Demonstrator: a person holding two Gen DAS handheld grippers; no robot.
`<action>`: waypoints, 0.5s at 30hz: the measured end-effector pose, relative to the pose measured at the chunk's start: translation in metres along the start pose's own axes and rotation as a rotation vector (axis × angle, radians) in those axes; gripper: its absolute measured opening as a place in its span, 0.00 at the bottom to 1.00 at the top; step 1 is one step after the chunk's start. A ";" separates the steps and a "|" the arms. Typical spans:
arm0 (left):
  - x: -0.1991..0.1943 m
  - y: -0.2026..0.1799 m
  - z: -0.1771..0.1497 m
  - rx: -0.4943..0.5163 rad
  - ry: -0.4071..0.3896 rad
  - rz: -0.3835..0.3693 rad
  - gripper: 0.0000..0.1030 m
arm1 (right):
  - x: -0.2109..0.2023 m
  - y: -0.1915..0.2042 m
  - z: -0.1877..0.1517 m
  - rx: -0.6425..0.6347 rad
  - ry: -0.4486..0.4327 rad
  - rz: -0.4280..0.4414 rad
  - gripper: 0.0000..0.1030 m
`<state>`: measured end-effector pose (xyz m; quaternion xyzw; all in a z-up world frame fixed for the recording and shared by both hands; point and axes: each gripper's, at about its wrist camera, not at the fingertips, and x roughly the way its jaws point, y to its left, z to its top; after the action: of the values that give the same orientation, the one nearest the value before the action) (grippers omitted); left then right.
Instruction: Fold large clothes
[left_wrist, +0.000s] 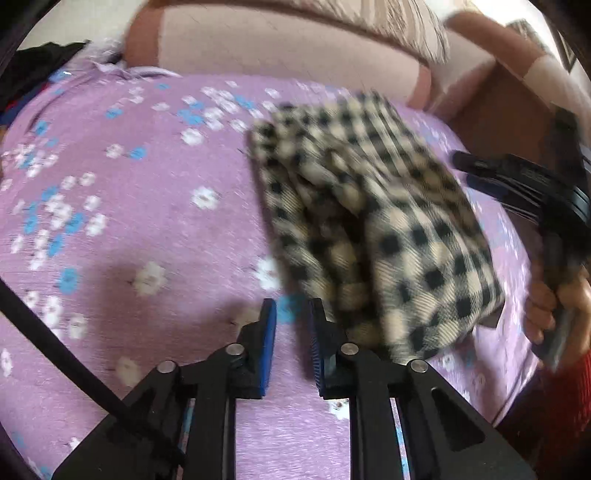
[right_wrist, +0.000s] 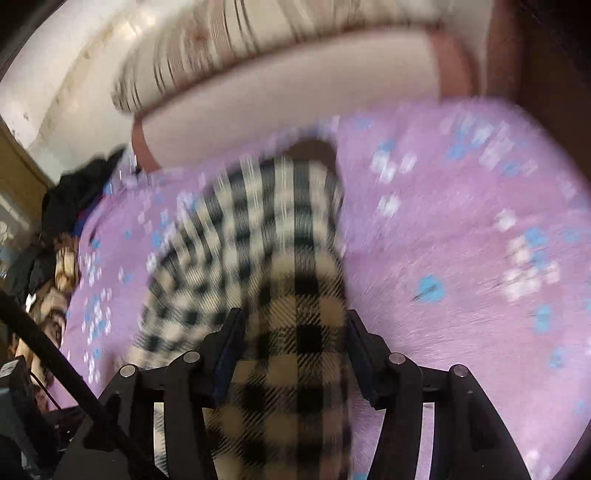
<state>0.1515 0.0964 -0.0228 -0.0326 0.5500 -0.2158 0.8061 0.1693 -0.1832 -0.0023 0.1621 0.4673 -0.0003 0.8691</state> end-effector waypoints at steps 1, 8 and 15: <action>-0.006 0.004 0.001 -0.006 -0.025 0.033 0.22 | -0.014 0.005 0.000 -0.015 -0.047 -0.010 0.58; -0.028 0.031 0.007 -0.043 -0.112 0.196 0.31 | -0.014 0.066 -0.008 -0.102 0.021 0.100 0.33; -0.046 0.042 0.011 -0.088 -0.166 0.231 0.40 | 0.046 0.100 -0.071 -0.013 0.240 0.303 0.33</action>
<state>0.1605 0.1502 0.0095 -0.0221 0.4906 -0.0941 0.8660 0.1530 -0.0614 -0.0478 0.2237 0.5377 0.1530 0.7984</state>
